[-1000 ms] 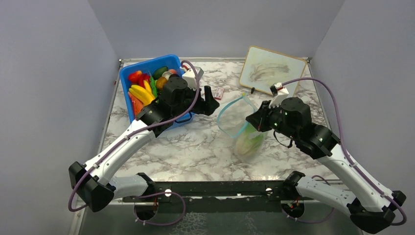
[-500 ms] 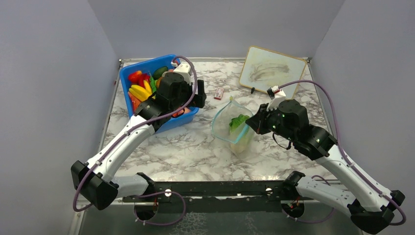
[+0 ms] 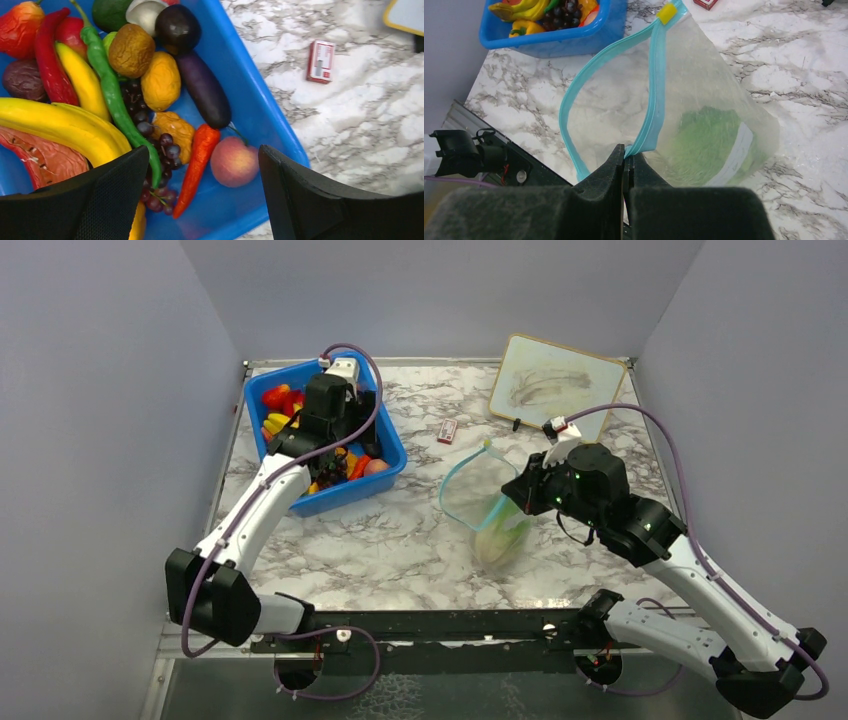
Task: Place the food in the zip-top bag and seal the zipper
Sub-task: Pick up the fake fruit from the bin.
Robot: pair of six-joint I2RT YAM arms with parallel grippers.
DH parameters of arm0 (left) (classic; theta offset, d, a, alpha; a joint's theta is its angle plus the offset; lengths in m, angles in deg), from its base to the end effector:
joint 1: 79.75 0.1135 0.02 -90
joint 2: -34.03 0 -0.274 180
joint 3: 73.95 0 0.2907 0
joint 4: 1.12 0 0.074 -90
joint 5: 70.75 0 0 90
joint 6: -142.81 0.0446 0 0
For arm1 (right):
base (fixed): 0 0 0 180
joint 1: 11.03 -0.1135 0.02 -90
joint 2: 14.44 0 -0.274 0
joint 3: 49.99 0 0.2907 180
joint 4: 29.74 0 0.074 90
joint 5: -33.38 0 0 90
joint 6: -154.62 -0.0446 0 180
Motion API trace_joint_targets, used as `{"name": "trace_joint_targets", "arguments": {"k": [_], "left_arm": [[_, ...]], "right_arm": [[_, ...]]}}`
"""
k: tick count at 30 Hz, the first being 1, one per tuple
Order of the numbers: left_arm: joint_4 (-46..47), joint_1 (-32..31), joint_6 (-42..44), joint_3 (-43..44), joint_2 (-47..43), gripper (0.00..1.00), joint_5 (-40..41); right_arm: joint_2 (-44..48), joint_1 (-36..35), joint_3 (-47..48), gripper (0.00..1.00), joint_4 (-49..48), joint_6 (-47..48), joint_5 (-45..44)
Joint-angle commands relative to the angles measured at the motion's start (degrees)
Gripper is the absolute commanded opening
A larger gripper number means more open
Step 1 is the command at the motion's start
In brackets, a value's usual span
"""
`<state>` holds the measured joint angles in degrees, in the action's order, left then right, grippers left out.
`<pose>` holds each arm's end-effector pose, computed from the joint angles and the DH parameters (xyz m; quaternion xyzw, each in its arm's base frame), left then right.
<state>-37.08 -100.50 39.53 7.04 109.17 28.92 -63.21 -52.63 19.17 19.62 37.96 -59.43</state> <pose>0.3215 -0.1138 0.3488 0.0143 0.8643 -0.0757 0.4970 0.1627 0.1415 0.3634 -0.0996 0.8555 0.2673 0.4320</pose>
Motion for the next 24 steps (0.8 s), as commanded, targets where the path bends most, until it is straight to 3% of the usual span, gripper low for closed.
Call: {"name": "trace_joint_targets", "arguments": {"k": [1, 4, 16, 24], "left_arm": [[4.14, 5.23, 3.87, 0.96, 4.92, 0.82, 0.65], [4.86, 7.62, 4.16, 3.03, 9.1, 0.83, -1.2], [7.05, 8.16, 15.45, 14.98, 24.71, 0.87, 11.9], [7.4, 9.1, 17.58, 18.11, 30.91, 0.86, 11.4]], "right_arm": [[-0.14, 0.13, -0.17, 0.01, -3.91, 1.25, 1.76], [-0.63, 0.13, -0.13, 0.01, -4.46, 1.25, 1.99], [-2.38, 0.12, 0.75, 0.01, -5.28, 0.74, 4.31], [-1.46, 0.12, 1.02, 0.01, -3.88, -0.56, 3.77]]}}
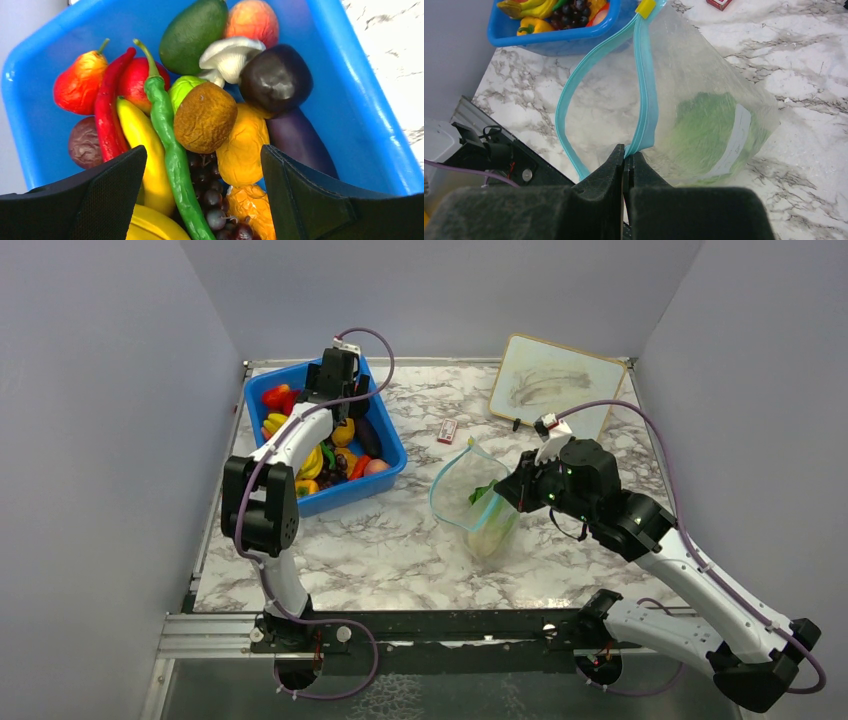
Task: Place the food in the zip-top bag and seal the zipper
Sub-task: Pick up the fake fruit from the bin.
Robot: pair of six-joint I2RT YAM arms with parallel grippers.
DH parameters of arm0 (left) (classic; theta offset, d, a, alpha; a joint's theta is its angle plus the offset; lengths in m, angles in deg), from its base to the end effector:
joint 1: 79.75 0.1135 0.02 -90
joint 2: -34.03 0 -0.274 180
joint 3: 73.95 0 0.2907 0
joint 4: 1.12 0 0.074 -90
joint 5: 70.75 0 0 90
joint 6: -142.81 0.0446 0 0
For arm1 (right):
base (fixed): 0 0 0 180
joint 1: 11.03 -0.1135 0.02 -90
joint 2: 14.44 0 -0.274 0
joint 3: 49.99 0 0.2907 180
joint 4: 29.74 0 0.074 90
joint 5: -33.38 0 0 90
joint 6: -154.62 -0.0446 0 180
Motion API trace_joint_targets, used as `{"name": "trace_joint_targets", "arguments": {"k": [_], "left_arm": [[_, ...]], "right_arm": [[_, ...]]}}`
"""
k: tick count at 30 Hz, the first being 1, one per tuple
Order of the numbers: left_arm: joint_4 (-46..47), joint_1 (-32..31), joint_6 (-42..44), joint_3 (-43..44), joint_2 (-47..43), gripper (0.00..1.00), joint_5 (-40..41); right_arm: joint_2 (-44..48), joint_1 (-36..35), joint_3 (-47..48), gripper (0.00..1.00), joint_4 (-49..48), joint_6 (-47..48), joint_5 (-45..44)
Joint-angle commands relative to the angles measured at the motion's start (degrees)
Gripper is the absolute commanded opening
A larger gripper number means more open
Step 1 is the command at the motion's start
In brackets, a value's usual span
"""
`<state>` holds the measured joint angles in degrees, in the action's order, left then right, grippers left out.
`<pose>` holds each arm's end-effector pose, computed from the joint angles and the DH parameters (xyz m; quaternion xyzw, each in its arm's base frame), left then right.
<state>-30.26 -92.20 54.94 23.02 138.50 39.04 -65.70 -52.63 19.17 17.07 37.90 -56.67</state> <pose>0.4619 -0.0865 0.2717 0.0352 0.8829 0.1131 0.4543 0.1713 0.1520 0.3592 -0.1113 0.8540 0.2851 0.4207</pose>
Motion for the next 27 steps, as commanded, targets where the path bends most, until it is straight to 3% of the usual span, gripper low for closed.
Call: {"name": "trace_joint_targets", "arguments": {"k": [1, 7, 21, 24, 27], "left_arm": [[0.68, 0.95, 2.3, 2.39, 2.12, 0.86, 1.08], [-0.1, 1.89, 2.31, 4.18, 5.04, 0.79, 0.09], [-0.19, 2.6, 2.11, 4.95, 8.91, 0.76, -1.62], [-0.19, 2.6, 2.17, 5.03, 9.3, 0.7, -1.69], [-0.23, 2.6, 2.07, 5.03, 9.35, 0.57, -1.88]], "right_arm": [[1.0, 0.12, 1.08, 0.01, -1.32, -0.63, 1.11], [1.0, 0.12, 0.94, 0.01, -1.4, -1.16, 1.24], [2.43, 0.12, -0.01, 0.01, -1.1, -0.78, 0.86], [2.77, 0.12, 0.04, 0.01, -0.65, -0.63, 0.76], [3.04, 0.12, 0.3, 0.01, -0.15, -0.38, 0.57]]}}
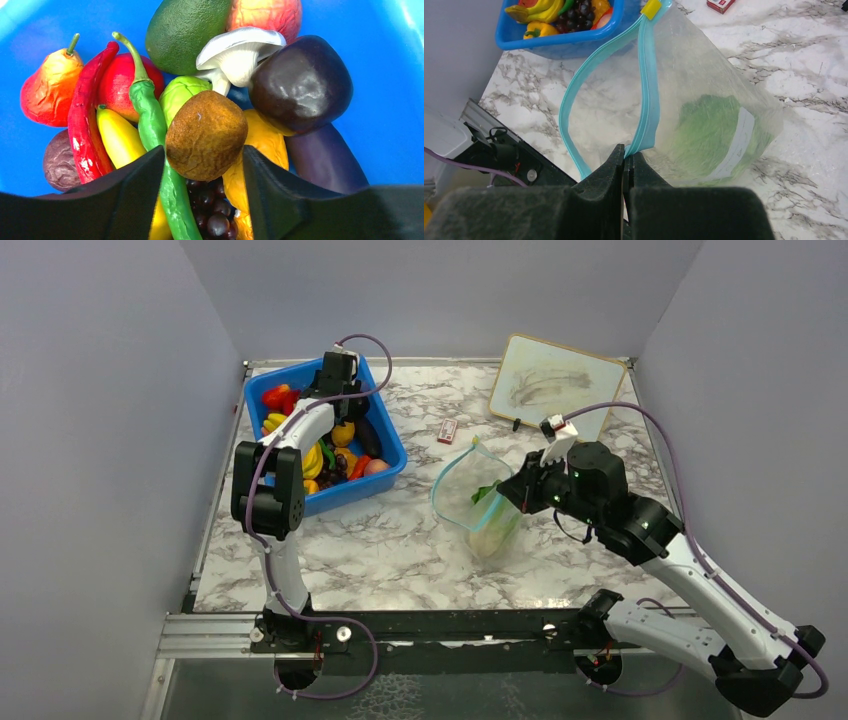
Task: Place the food in the zip-top bag and seal the zipper
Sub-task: Pick up the fake fruit from the bin.
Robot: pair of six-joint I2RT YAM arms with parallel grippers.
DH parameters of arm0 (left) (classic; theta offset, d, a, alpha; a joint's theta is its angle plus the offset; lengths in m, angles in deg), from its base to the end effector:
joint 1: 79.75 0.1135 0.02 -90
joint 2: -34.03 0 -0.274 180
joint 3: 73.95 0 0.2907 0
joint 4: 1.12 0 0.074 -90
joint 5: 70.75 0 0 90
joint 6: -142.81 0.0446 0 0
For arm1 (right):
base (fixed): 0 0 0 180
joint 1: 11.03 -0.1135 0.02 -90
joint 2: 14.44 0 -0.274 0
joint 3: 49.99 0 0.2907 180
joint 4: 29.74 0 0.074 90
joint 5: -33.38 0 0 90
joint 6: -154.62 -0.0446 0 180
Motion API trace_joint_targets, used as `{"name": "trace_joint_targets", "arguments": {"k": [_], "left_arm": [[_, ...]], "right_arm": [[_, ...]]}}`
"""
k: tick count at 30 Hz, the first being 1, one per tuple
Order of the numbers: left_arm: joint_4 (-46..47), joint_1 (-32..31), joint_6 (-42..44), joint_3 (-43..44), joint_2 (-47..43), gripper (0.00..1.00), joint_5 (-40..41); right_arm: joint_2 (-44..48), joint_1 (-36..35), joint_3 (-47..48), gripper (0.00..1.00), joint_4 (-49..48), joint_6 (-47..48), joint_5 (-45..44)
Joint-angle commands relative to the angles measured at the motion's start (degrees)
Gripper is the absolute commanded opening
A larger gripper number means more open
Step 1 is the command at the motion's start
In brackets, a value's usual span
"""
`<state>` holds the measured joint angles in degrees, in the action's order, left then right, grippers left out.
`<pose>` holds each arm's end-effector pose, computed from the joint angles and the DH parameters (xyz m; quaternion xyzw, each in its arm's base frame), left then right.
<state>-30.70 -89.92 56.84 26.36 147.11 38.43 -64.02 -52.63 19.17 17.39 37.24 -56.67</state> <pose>0.4915 -0.0733 0.2231 0.0447 0.9034 0.1308 0.4059 0.1656 0.1470 0.3647 -0.1056 0.8486 0.2932 0.4275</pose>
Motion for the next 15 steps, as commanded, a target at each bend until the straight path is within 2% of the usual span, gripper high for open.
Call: {"name": "trace_joint_targets", "arguments": {"k": [1, 4, 8, 13, 15], "left_arm": [[0.22, 0.33, -0.08, 1.69, 0.74, 0.55, -1.56], [0.23, 0.33, -0.42, 1.82, 0.93, 0.52, -2.77], [-0.27, 0.41, -0.04, 2.48, 2.71, 0.56, -0.94], [-1.01, 0.51, -0.92, 2.93, 2.23, 0.53, -1.14], [-0.87, 0.52, -0.6, 2.97, 1.75, 0.64, -0.01]], "right_arm": [[1.38, 0.12, 0.39, 0.01, -0.43, 0.37, 0.58], [1.27, 0.12, 1.16, 0.01, 0.03, 0.48, 0.82], [1.66, 0.19, 1.84, 0.01, 0.55, 0.57, 1.02], [1.52, 0.12, 2.16, 0.01, 0.68, 0.16, 1.81], [1.59, 0.12, 2.16, 0.01, 0.56, -0.1, 2.06]]}}
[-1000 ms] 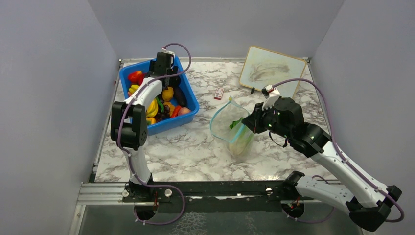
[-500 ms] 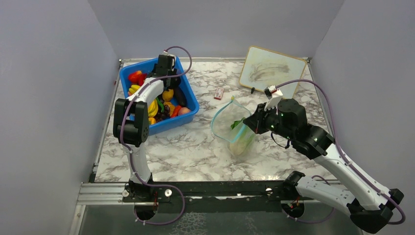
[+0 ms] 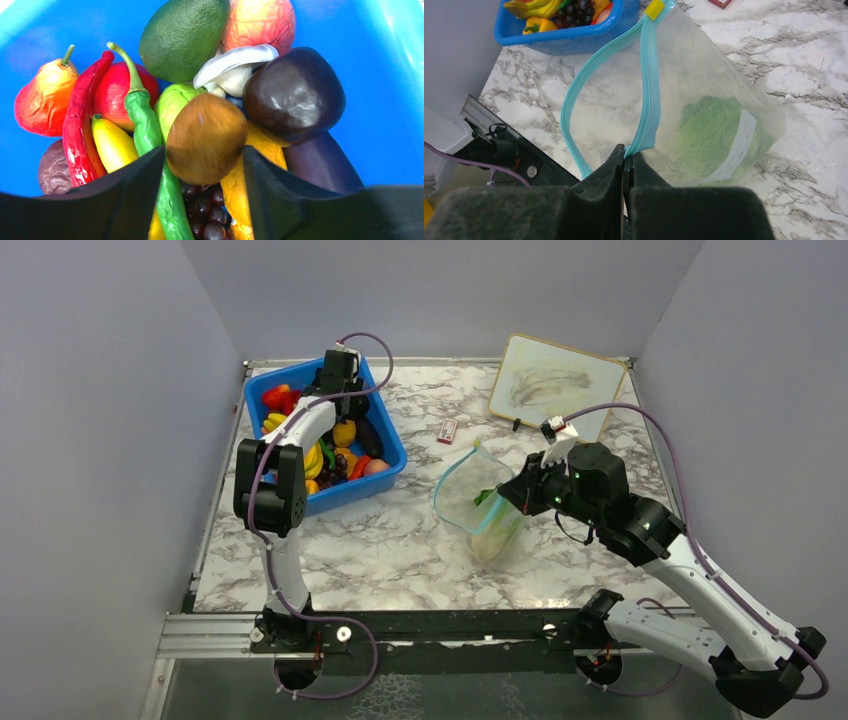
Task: Place the food in the zip-top bag and seal the zipper
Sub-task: Pick up the fake fruit from the bin.
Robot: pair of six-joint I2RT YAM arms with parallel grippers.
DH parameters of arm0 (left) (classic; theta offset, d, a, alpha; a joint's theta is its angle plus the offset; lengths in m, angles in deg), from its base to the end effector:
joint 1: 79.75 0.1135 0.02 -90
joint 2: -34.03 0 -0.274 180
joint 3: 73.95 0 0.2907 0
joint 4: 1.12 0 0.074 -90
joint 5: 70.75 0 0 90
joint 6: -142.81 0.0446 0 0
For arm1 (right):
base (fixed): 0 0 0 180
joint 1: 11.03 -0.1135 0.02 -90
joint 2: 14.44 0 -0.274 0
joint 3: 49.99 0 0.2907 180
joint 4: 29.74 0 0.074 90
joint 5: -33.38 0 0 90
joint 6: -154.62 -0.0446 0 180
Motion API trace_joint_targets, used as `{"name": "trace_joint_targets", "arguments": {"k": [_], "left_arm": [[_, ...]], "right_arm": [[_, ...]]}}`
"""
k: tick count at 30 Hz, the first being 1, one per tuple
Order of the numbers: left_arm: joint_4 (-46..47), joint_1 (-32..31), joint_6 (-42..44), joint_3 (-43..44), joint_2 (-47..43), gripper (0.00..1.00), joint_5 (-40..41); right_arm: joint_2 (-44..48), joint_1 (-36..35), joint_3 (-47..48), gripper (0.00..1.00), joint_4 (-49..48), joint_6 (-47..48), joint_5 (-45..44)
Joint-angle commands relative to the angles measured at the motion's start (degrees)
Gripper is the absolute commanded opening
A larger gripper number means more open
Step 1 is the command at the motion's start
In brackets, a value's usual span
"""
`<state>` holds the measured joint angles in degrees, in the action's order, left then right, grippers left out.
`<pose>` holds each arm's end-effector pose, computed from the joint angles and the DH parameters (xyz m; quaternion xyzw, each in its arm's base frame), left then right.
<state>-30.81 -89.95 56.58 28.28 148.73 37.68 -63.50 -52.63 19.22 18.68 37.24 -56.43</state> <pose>0.4991 -0.0755 0.2216 0.0453 0.9035 0.1237 0.4078 0.1628 0.1447 0.3644 -0.1071 0.8517 0.2917 0.4220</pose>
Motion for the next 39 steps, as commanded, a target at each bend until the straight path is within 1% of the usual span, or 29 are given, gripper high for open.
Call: {"name": "trace_joint_targets", "arguments": {"k": [1, 2, 5, 7, 12, 15, 20, 26, 30, 32, 34, 39], "left_arm": [[-0.54, 0.57, -0.08, 1.2, 0.28, 0.7, 1.61], [-0.44, 0.68, 0.12, 1.33, 0.7, 0.72, 2.35], [-0.36, 0.96, -0.17, 1.62, 2.17, 0.71, 2.12], [-0.44, 0.97, -0.49, 1.65, 2.65, 0.67, 1.21], [-0.47, 0.94, -1.02, 1.72, 1.24, 0.55, 0.17], [-0.86, 0.97, -1.36, 1.77, -0.43, 0.5, -0.47], [-3.41, 0.84, -3.41, 2.09, -4.24, 0.5, -3.17], [-9.74, 0.0, -5.11, 2.7, -9.31, 0.49, -4.2], [-11.31, 0.0, -8.66, 0.88, -14.38, 0.48, -9.18], [-11.31, 0.0, -11.05, -0.93, -16.76, 0.45, -13.53], [-11.23, 0.0, -12.6, -2.81, -21.01, 0.43, -18.48], [-10.58, -0.02, -14.85, -6.74, -27.96, 0.43, -27.12]], "right_arm": [[1.09, 0.14, 2.07, 0.01, -0.88, -0.25, 1.98], [1.07, 0.12, 2.03, 0.01, -0.98, -0.36, 2.19], [0.99, 0.12, 2.02, 0.01, -1.05, -0.56, 2.48], [0.87, 0.12, 2.32, 0.01, -0.69, -0.58, 2.62], [1.56, 0.12, 2.13, 0.01, -0.39, -1.07, 2.32], [1.81, 0.13, 1.66, 0.01, -0.52, -1.43, 2.28], [1.69, 0.12, 0.76, 0.01, -1.08, -1.63, 2.77], [1.56, 0.12, -0.99, 0.01, -3.45, -0.99, 4.16], [0.95, 0.16, -1.11, 0.01, -4.52, -0.11, 3.31], [0.35, 0.13, -0.66, 0.01, -5.14, 0.65, 3.0], [-0.25, 0.12, -0.17, 0.01, -5.78, 1.65, 3.34], [-0.17, 0.12, -0.46, 0.01, -8.49, 3.83, 5.95]]}}
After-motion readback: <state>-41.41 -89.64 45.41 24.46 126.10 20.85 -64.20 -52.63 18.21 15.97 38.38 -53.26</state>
